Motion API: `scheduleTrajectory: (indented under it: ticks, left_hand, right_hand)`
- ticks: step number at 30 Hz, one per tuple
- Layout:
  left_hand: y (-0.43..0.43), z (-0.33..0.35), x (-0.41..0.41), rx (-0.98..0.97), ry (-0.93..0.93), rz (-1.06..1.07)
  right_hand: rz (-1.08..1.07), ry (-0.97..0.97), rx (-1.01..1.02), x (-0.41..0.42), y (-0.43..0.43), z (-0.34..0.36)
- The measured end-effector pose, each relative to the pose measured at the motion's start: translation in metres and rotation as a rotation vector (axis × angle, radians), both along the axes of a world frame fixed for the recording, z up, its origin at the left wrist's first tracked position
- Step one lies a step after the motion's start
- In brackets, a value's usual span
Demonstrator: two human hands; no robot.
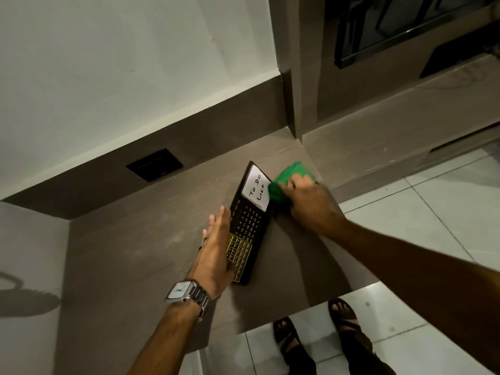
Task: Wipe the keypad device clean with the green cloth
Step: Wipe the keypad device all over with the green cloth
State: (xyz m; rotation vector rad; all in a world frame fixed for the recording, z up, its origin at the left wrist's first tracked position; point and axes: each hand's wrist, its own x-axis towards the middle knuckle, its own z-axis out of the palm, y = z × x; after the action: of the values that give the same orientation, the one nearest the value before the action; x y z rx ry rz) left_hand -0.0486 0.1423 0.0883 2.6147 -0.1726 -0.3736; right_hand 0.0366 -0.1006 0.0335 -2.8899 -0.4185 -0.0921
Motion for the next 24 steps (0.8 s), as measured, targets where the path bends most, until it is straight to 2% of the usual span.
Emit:
scheduleTrajectory:
  ticks: [2,5,7,10,11,14,16,19,22,24]
  left_hand:
    - [-0.001,-0.001,0.001,0.014,-0.005,-0.005]
    - [0.001,-0.002,0.0,0.002,0.001,0.0]
    - [0.003,-0.002,-0.001,-0.018,0.007,-0.004]
    - [0.004,0.0,-0.001,-0.046,0.017,-0.011]
    - [0.004,0.0,-0.002,-0.052,0.02,-0.004]
    - [0.006,0.005,-0.001,-0.051,0.01,0.016]
    - [0.009,0.007,-0.002,-0.062,0.018,0.064]
    - [0.015,0.01,-0.006,-0.194,0.083,0.264]
    - [0.016,0.007,-0.013,-0.072,0.012,0.124]
    - [0.017,0.006,-0.015,-0.05,0.025,0.052]
  right_hand:
    - [-0.078,-0.03,-0.006,0.013,0.004,0.005]
    - [-0.063,0.036,0.084,-0.018,0.033,0.0]
    - [0.096,0.069,0.17,-0.068,0.056,-0.009]
    - [0.449,0.145,0.205,-0.138,0.077,-0.017]
    - [0.492,0.184,0.217,-0.147,0.077,-0.016]
    - [0.364,0.16,0.345,-0.137,0.064,-0.001]
    - [0.197,0.101,0.524,-0.119,0.05,0.015]
    - [0.026,0.045,0.818,-0.096,0.036,0.031]
    - [-0.048,0.091,0.955,-0.08,0.04,0.035]
    - [0.047,0.076,0.884,-0.077,0.055,0.033]
